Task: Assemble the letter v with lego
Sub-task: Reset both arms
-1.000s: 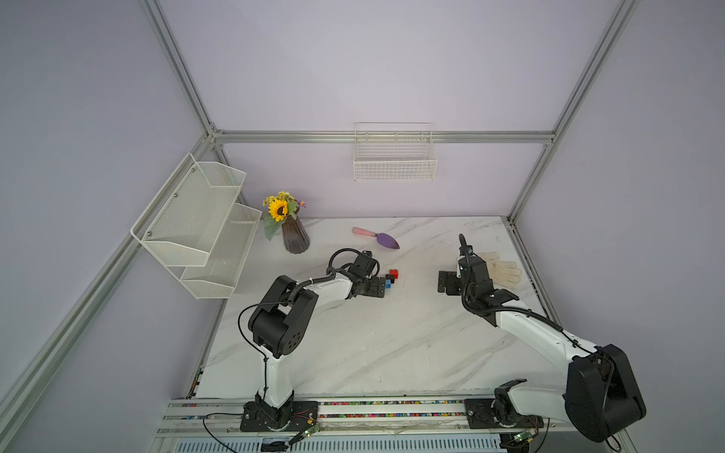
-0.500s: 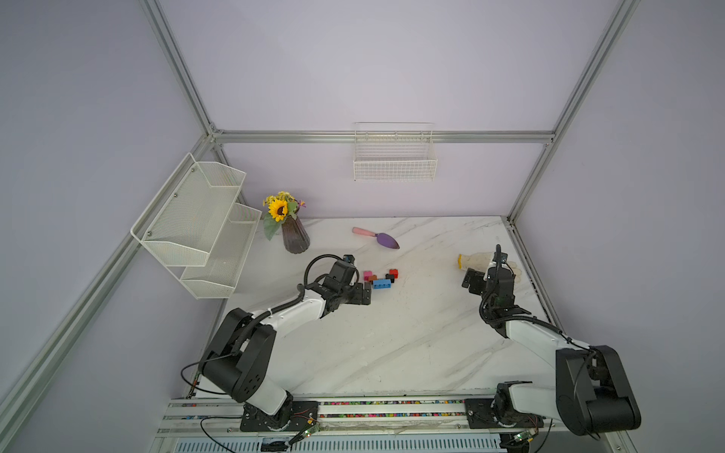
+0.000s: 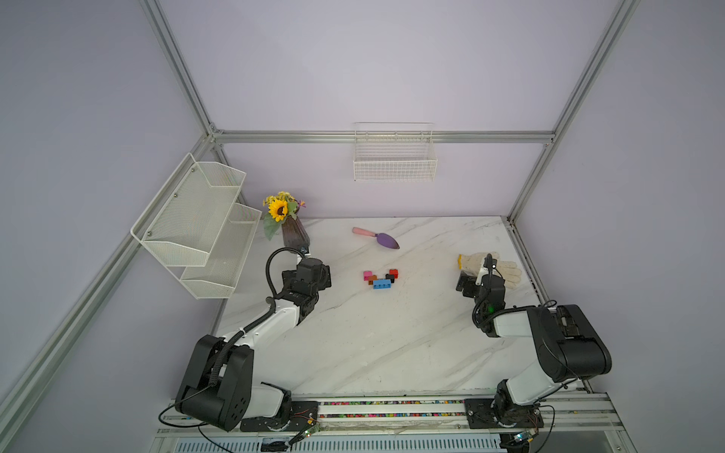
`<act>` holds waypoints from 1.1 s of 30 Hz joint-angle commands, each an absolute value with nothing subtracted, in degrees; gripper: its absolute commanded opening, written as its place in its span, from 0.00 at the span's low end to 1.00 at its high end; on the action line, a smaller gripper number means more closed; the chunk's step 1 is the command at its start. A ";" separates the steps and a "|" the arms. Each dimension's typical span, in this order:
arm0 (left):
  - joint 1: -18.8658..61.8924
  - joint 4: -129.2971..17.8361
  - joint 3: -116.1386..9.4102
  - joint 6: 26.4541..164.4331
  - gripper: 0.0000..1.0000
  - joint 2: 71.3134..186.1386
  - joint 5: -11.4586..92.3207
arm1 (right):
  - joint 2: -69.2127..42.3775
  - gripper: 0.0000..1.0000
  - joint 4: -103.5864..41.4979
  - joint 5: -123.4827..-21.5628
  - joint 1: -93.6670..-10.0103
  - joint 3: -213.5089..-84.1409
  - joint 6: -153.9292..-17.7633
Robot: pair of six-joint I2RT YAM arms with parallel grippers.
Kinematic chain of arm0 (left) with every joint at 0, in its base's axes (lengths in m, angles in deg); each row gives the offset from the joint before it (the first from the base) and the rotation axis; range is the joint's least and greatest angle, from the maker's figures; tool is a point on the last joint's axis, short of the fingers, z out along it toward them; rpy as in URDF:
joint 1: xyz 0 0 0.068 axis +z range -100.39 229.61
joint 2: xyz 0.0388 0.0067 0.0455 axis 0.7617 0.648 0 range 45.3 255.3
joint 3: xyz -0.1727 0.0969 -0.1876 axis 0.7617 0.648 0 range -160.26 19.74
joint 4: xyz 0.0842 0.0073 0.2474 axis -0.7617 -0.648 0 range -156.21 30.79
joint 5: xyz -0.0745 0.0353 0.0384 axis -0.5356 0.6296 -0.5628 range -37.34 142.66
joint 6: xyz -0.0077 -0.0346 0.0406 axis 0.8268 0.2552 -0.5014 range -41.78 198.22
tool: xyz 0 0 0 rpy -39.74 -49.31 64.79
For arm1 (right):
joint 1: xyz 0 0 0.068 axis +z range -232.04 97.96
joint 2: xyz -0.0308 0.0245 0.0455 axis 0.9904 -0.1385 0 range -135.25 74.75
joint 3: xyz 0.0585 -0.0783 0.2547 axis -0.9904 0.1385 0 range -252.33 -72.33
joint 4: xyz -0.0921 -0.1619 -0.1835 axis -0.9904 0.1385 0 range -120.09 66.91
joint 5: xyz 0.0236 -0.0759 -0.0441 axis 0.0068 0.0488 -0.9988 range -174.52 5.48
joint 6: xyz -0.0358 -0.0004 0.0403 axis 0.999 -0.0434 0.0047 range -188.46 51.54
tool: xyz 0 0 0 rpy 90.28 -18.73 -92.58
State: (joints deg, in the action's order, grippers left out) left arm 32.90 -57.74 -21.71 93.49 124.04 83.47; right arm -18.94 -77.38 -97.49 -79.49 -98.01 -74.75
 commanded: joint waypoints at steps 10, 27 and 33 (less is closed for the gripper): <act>36.41 -25.22 -11.97 76.08 1.00 126.69 92.61 | -27.56 0.97 -95.01 -98.14 -80.64 -95.80 -73.86; 48.21 -8.63 -2.01 78.31 1.00 133.12 65.19 | -27.29 0.97 -93.72 -98.23 -80.63 -96.33 -74.06; 48.21 -4.48 -1.49 77.98 1.00 134.92 65.56 | -27.29 0.97 -93.60 -98.24 -80.63 -96.35 -74.06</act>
